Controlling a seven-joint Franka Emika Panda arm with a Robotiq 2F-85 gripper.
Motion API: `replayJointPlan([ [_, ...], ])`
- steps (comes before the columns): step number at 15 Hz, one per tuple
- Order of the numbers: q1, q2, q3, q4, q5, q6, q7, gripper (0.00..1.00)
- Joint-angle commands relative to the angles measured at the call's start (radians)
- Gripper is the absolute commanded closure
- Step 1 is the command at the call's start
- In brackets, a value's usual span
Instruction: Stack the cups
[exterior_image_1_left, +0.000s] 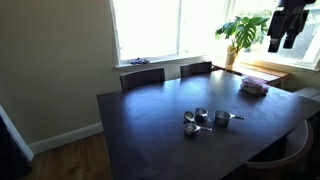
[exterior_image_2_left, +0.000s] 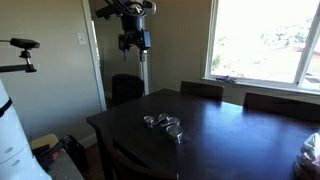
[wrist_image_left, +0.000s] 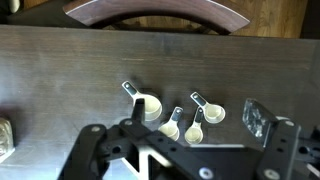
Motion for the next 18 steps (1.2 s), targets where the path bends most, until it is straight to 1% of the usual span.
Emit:
replayJointPlan([
  [1, 0.003, 0.115, 0.005, 0.051, -0.035, 0.063, 0.029, 0.00],
  [5, -0.003, 0.216, -0.001, 0.079, -0.059, 0.151, 0.040, 0.00],
  [8, -0.005, 0.245, -0.006, 0.098, -0.073, 0.150, 0.051, 0.00],
  [9, 0.006, 0.238, -0.011, 0.085, -0.051, 0.141, 0.020, 0.00],
  [14, 0.005, 0.262, -0.011, 0.101, -0.056, 0.148, 0.026, 0.00],
  [18, 0.003, 0.348, -0.009, 0.114, -0.046, 0.201, 0.075, 0.00],
])
